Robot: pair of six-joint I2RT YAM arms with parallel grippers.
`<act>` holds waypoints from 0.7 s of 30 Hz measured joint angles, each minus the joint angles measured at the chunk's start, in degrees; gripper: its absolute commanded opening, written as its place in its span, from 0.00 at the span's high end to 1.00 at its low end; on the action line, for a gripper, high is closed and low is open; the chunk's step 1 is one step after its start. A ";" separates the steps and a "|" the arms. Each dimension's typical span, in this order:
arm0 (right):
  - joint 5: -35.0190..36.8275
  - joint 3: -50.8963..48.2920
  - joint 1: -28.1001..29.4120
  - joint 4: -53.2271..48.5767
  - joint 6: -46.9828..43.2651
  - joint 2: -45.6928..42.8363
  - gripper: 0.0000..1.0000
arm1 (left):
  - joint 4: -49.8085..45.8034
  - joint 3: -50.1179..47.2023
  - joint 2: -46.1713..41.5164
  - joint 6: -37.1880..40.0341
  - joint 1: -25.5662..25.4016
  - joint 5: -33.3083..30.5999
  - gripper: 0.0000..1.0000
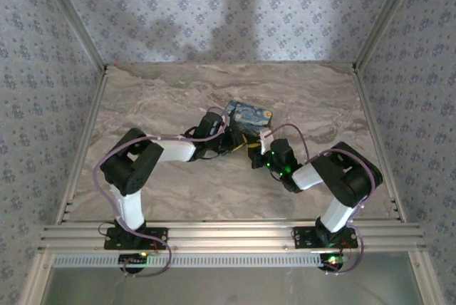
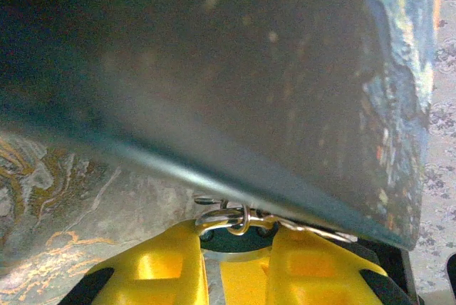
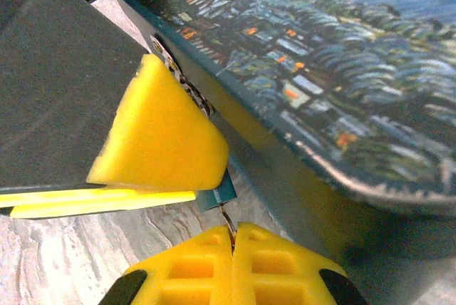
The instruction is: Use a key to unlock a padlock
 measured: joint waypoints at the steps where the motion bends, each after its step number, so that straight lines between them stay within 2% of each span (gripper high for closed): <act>1: -0.02 -0.07 0.02 0.31 0.33 0.42 1.00 | 0.07 -0.02 0.26 -0.20 0.00 0.04 0.80; 7: 0.15 -0.74 0.63 3.52 2.08 1.84 1.00 | 3.13 -1.62 0.39 -1.09 0.07 0.22 0.61; 17: 0.22 -0.94 1.16 6.08 4.66 3.06 1.00 | 2.75 -5.70 -3.45 -1.29 1.22 1.53 0.46; 21: 0.20 -0.94 1.27 6.01 6.69 2.99 1.00 | 2.82 -7.98 -5.25 -1.77 2.43 1.51 0.44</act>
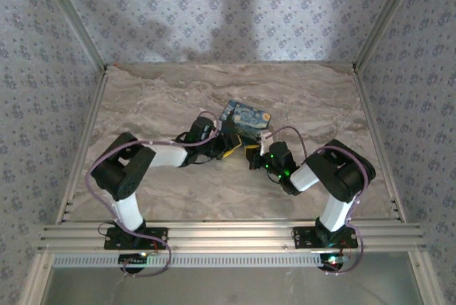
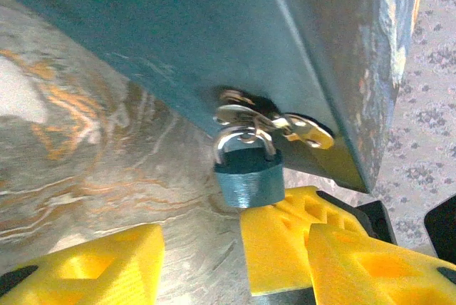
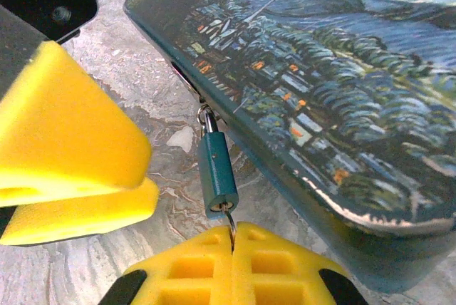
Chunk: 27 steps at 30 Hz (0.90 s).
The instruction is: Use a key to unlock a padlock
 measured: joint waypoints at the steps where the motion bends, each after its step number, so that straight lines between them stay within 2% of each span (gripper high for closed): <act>1: -0.02 0.00 0.04 -0.07 0.59 -0.07 1.00 | 0.39 -0.44 -0.04 -0.52 0.31 0.00 0.44; 14: -0.28 0.17 1.01 -2.91 9.14 -2.38 1.00 | 12.68 -2.27 3.41 -9.64 0.55 0.04 0.49; 22: -1.36 1.57 1.18 -5.20 13.53 -2.64 1.00 | 15.47 -3.06 5.38 -12.41 0.55 -0.24 0.50; 27: -1.75 1.68 1.33 -5.86 16.13 -2.86 1.00 | 16.48 -3.06 5.92 -13.31 0.48 -0.24 0.58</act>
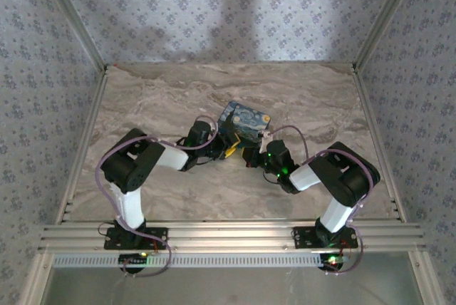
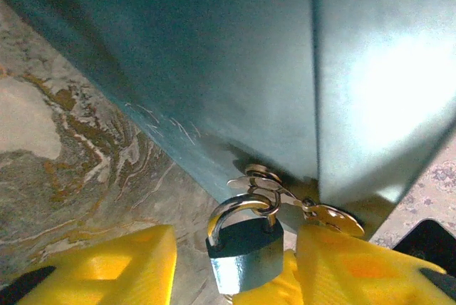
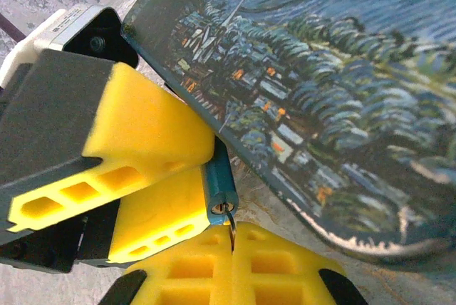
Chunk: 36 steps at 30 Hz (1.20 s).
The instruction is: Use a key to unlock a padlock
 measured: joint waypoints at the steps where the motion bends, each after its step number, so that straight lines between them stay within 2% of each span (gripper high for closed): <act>1: -0.02 0.02 0.04 -0.22 0.66 -0.15 1.00 | 0.42 0.00 0.20 -0.26 0.00 -0.02 0.60; 20: -1.70 0.48 0.20 -1.64 17.62 -0.90 1.00 | 2.49 0.33 1.38 -1.22 -0.59 -0.26 0.81; 24: -1.68 0.48 0.17 -2.43 18.64 -1.66 0.92 | 2.62 0.33 1.38 -1.42 -0.59 -0.22 0.85; 31: -1.92 0.44 0.04 -5.84 17.38 -5.68 0.69 | 3.54 0.70 1.38 -1.64 -1.07 -0.17 0.93; 36: -1.49 -0.04 -0.70 -7.15 16.06 -8.98 0.65 | 3.34 0.74 1.36 -1.62 -1.14 -0.20 0.94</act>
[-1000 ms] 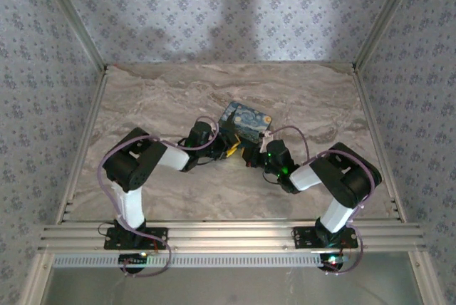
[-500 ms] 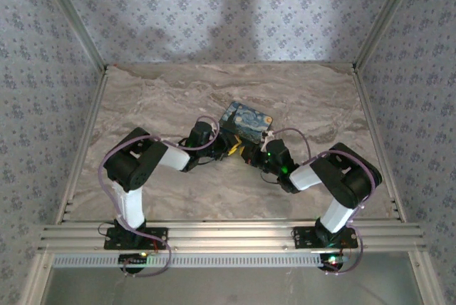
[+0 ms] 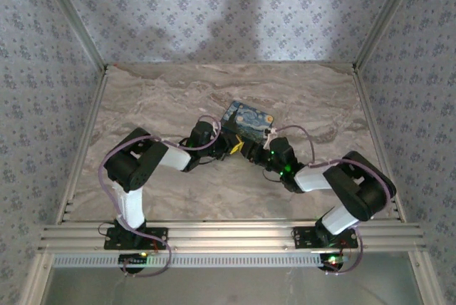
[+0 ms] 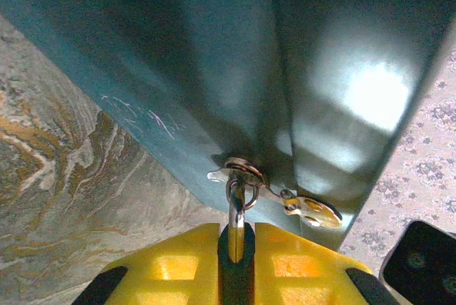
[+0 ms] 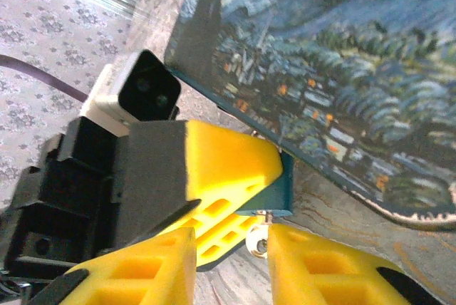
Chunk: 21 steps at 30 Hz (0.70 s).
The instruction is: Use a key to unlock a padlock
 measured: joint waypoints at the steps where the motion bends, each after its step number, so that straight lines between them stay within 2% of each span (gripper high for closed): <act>1: 0.11 -0.33 -0.20 -0.44 -0.42 -0.79 0.64 | -0.04 0.00 0.00 0.00 0.00 0.02 0.94; 4: 1.05 -1.25 -0.85 -3.19 -2.34 -3.58 0.61 | -0.17 0.02 -0.02 0.00 -0.17 0.00 0.94; 9: 3.63 -1.51 -1.95 -11.43 -9.77 -11.74 0.49 | -0.46 0.02 -0.15 0.00 -0.22 0.00 0.94; 15: 7.80 -0.33 -2.49 -22.40 -25.62 -23.89 0.26 | -2.43 0.28 -0.98 -0.24 -0.26 -0.02 0.94; 21: 9.33 1.51 -3.48 -28.46 -42.88 -30.93 0.20 | -3.50 0.61 -1.22 -1.40 -0.26 -0.02 0.94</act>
